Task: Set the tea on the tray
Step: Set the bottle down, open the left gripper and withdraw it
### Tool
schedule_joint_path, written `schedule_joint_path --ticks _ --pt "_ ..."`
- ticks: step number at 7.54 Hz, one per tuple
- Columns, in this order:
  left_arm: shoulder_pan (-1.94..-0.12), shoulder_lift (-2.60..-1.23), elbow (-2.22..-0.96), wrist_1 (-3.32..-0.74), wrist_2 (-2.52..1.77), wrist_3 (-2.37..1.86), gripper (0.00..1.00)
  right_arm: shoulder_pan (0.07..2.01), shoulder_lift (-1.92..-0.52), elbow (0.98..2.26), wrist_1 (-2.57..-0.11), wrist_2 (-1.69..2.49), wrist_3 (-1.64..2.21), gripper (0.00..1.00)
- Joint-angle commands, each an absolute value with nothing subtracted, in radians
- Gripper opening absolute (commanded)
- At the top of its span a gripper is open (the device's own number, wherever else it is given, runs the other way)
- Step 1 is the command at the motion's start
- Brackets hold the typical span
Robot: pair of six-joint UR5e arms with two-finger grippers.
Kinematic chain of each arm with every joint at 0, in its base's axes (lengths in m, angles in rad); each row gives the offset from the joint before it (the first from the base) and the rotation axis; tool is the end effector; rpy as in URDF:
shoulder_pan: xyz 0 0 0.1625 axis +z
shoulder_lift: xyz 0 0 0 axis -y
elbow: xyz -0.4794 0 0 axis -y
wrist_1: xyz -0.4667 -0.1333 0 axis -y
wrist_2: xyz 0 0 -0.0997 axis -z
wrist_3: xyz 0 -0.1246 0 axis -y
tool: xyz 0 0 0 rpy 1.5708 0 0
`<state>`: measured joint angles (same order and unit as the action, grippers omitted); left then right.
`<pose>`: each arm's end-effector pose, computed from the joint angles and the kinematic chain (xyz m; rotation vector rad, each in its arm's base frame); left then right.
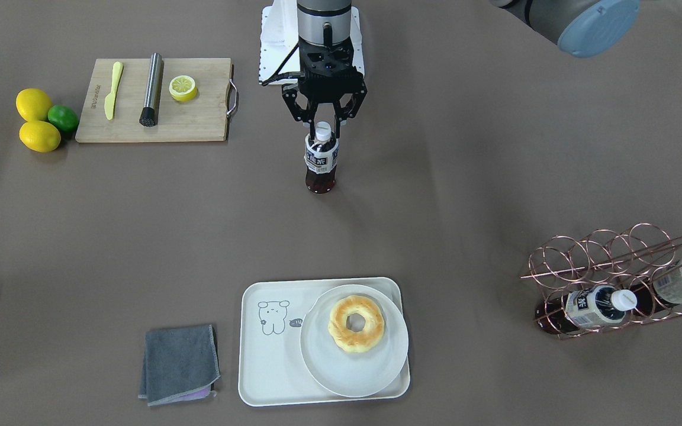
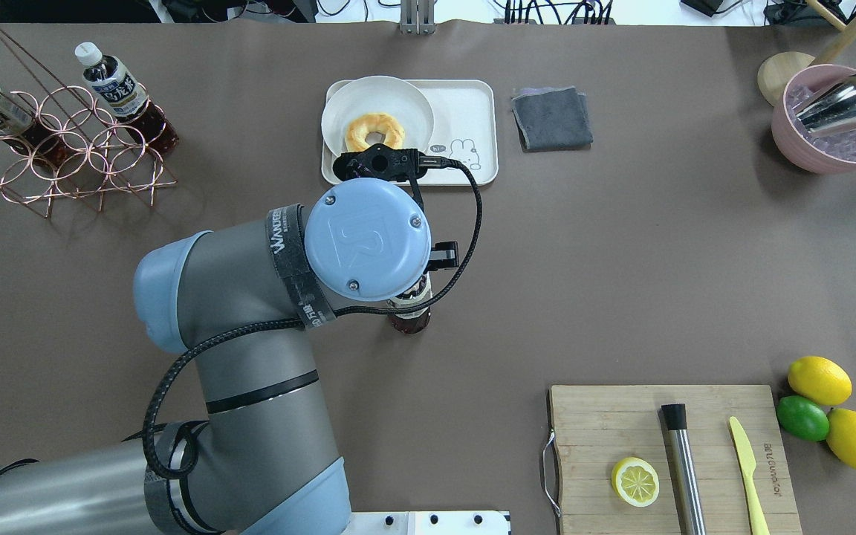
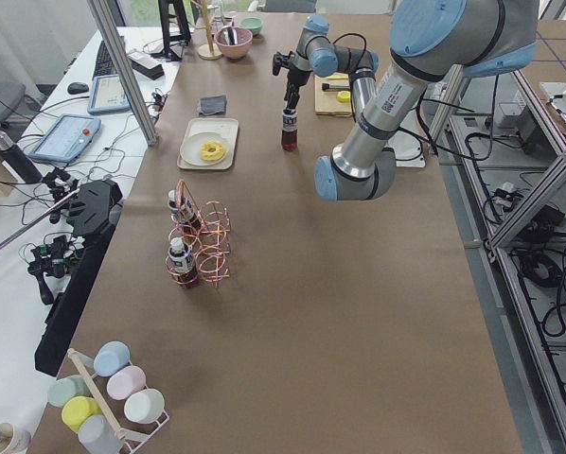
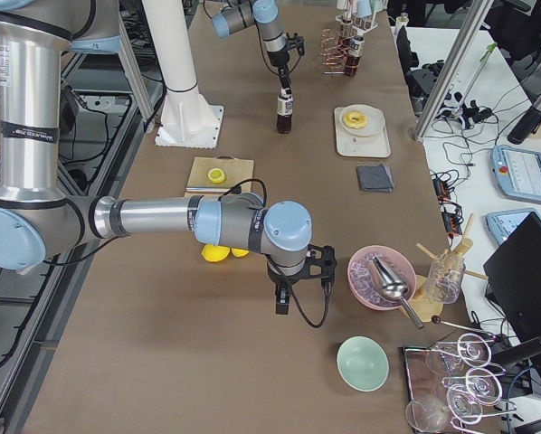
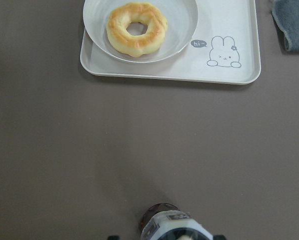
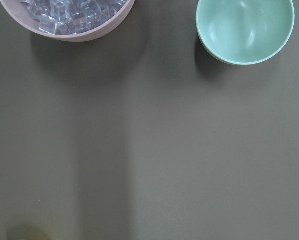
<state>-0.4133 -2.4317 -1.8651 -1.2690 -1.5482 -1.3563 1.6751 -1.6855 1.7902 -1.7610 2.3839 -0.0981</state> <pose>0.5969 -0.4104 0.0547 0.2842 0.8065 -0.1962 0.0947 -0.4941 0.6838 0.0018 -0.8166 0.0406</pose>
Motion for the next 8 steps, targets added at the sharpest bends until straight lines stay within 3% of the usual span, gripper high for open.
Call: schedule_joint_path --ticks 1,3,5,8 --pt "-0.411 -2.424 -1.978 -1.267 -1.549 -1.335 0.98 1.675 -1.686 1.796 -1.763 2.387 -0.097 1.00" --pt "-0.513 -2.358 -2.023 -1.264 -1.656 -1.202 0.98 1.675 -1.684 1.795 -1.761 2.401 -0.095 1.00" --pt "-0.619 -2.182 -2.147 -1.273 -1.692 -0.913 0.98 1.675 -1.683 1.799 -1.761 2.401 -0.095 1.00" --pt "-0.745 -1.987 -2.145 -1.542 -1.759 -0.813 0.98 1.672 -1.668 1.804 -1.759 2.402 -0.075 1.00"
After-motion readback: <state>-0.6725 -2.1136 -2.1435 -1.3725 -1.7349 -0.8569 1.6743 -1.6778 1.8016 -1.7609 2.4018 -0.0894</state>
